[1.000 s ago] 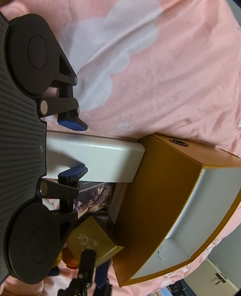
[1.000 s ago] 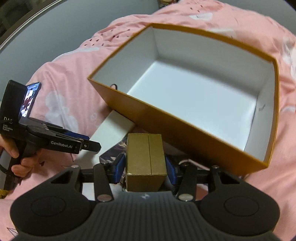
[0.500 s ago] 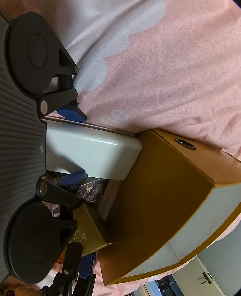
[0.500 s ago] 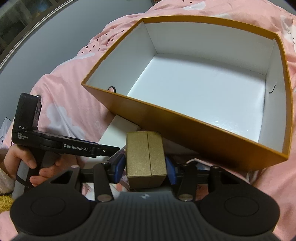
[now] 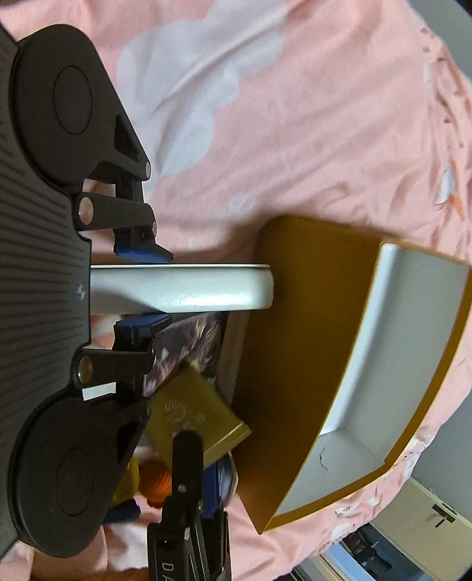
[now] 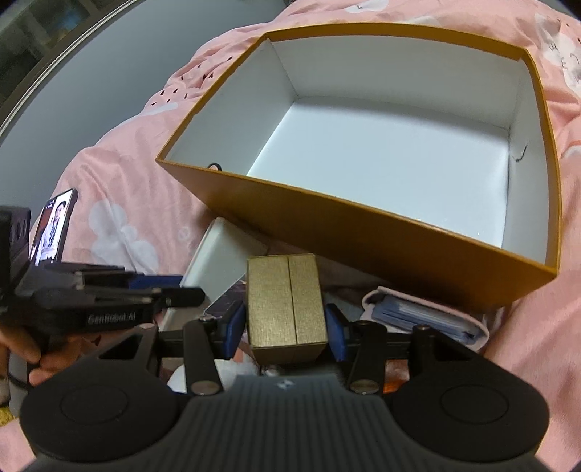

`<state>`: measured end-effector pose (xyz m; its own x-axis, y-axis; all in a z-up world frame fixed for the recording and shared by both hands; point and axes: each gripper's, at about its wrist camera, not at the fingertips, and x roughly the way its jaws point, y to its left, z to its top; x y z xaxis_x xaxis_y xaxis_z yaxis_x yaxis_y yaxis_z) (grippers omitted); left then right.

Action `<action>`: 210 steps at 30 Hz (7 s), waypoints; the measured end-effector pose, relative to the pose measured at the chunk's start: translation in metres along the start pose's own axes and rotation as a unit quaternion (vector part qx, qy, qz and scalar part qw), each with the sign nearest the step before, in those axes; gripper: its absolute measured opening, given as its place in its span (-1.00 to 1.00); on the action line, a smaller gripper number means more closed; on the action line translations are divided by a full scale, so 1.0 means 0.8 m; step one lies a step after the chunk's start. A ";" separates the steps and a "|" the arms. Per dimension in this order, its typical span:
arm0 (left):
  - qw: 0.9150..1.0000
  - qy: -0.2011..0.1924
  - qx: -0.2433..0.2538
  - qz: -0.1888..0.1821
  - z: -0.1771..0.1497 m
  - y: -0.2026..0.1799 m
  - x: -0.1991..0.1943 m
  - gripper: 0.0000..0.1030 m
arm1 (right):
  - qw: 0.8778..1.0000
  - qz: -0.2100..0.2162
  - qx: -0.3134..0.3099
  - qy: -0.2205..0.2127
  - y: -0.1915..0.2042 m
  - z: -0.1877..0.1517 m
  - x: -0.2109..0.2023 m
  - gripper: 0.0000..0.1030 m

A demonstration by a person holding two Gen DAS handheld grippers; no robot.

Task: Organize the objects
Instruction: 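Lift the gold box with the right gripper while the left gripper grasps the white glasses case, then carry the white case with the left gripper into the box while the right gripper carries the gold box, then lower the white case into the box and open the left gripper, then lower the gold box into the box corner and open the right gripper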

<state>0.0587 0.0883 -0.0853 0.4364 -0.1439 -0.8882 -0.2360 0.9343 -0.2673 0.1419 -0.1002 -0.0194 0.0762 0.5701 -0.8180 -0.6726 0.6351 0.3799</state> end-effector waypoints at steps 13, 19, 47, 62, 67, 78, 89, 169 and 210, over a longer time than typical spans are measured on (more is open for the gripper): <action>1.000 -0.023 -0.002 0.010 -0.009 -0.011 -0.009 -0.37 | 1.000 0.003 0.012 -0.012 0.000 0.000 -0.004 -0.07; 0.998 -0.059 0.001 -0.003 0.004 -0.017 -0.069 -0.37 | 0.999 0.014 -0.002 -0.051 0.014 -0.006 -0.043 -0.07; 0.987 -0.146 0.062 0.007 0.187 -0.063 -0.077 -0.37 | 0.984 -0.026 0.040 -0.174 -0.035 0.111 -0.082 -0.07; 0.954 -0.092 0.190 0.211 0.204 -0.110 0.058 -0.37 | 0.992 -0.048 0.041 -0.105 -0.074 0.132 0.004 -0.07; 0.931 -0.066 0.231 0.276 0.207 -0.115 0.081 -0.37 | 0.994 -0.049 0.040 -0.093 -0.078 0.132 0.017 -0.07; 0.944 -0.054 0.204 0.255 0.217 -0.111 0.080 -0.32 | 0.994 -0.062 0.041 -0.076 -0.082 0.127 0.026 -0.07; 0.984 -0.042 0.135 0.107 0.225 -0.077 0.054 -0.32 | 0.995 -0.057 0.047 -0.071 -0.081 0.126 0.027 -0.07; 0.970 -0.186 0.010 0.157 0.155 -0.017 -0.072 -0.23 | 0.950 0.077 -0.289 0.086 0.000 0.159 0.080 -0.07; 0.976 -0.185 -0.098 0.059 0.142 0.044 -0.064 -0.23 | 0.997 -0.033 0.034 0.066 -0.077 0.159 0.083 -0.33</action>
<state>0.1268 0.1654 -0.0069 0.6710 0.1230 -0.7312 -0.4491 0.8521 -0.2688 0.2821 -0.0351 -0.0417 0.0183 0.4546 -0.8905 -0.6170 0.7060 0.3477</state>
